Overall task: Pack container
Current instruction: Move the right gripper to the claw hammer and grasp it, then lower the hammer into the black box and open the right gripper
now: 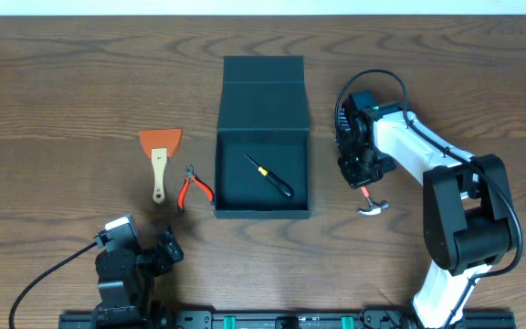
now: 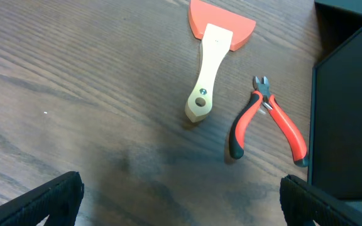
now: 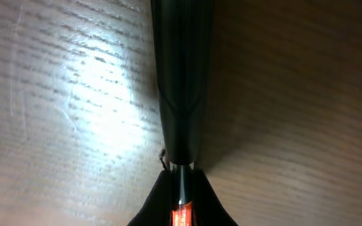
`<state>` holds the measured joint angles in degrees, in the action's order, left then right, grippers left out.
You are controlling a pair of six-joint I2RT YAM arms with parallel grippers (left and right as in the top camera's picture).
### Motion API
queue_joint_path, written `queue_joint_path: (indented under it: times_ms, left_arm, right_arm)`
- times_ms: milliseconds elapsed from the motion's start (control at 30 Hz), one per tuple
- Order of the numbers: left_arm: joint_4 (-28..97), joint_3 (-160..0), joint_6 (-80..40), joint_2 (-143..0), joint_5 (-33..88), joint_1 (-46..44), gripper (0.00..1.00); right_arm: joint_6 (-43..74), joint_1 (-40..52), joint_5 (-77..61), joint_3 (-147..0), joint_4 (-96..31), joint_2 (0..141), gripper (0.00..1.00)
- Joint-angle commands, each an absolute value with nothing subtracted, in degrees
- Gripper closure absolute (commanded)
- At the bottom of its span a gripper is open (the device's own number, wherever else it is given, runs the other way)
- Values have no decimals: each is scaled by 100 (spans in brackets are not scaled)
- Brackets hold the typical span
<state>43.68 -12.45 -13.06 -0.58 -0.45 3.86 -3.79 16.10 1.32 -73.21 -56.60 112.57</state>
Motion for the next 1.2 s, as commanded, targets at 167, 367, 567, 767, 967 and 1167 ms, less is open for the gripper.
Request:
queue_joint_path:
  times_ms: [167,367,567,767,967,1167]
  left_arm:
    - [4383,-1221,-1229,-23,-110,362,1]
    - [4383,-1221,-1229,-23,-110,362,1]
    - [4383,-1221,-1229,-23,-110,362,2]
    - [4383,-1221,-1229,-23,-110,362,2]
    - [4383,-1221,-1229,-23,-110,362,2]
    - [4383,-1221,-1229,-21,-110,362,1]
  right_arm:
    - [-578,1957,-60,-8497,-6143,10512,99]
    - [-1087,2689,-906,-9386,-6239,10186,99]
    - [-1116,3454,-906,-9660,-5680,10215,99]
    - [-1013,3881,-906,-9660,-5199,10543,99]
    - [-1107,4115,-882,-9660,-5275,11201,100]
    - [-1144,4167,-727,-9660,-5463,11616,99]
